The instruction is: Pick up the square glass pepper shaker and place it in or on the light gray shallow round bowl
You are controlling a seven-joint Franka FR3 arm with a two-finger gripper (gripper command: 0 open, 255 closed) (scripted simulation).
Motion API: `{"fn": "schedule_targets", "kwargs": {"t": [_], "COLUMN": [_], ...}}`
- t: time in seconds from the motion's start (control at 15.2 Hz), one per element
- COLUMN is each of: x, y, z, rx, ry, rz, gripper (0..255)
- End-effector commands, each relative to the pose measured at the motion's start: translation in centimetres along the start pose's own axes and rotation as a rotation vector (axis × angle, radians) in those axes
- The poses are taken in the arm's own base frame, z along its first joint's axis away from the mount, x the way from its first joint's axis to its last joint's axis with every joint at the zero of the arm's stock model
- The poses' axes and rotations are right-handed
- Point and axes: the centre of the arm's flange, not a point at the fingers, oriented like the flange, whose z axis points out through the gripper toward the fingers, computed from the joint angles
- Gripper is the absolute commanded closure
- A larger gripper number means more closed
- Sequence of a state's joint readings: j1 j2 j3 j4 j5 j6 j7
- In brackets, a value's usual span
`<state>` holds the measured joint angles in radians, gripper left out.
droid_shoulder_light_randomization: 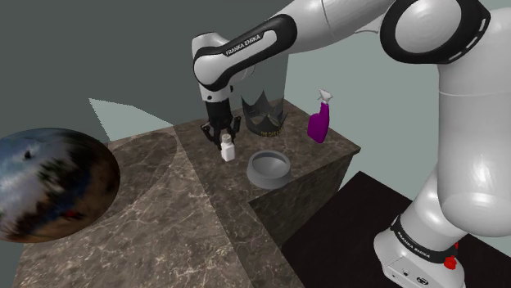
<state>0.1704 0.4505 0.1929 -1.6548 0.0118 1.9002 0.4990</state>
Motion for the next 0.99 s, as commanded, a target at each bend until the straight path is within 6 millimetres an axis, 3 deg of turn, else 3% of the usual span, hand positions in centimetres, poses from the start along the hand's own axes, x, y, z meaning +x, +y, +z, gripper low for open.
{"fn": "schedule_targets", "kwargs": {"t": [0.0, 0.4, 0.92], "x": [-0.3, -0.9, -5.8], "y": [0.1, 0.1, 9.4], "z": [-1.0, -3.6, -3.1], "rx": [0.000, 0.000, 0.000], "ry": [0.000, 0.000, 0.000], "rz": [0.000, 0.000, 0.000], "gripper": [255, 255, 255]}}
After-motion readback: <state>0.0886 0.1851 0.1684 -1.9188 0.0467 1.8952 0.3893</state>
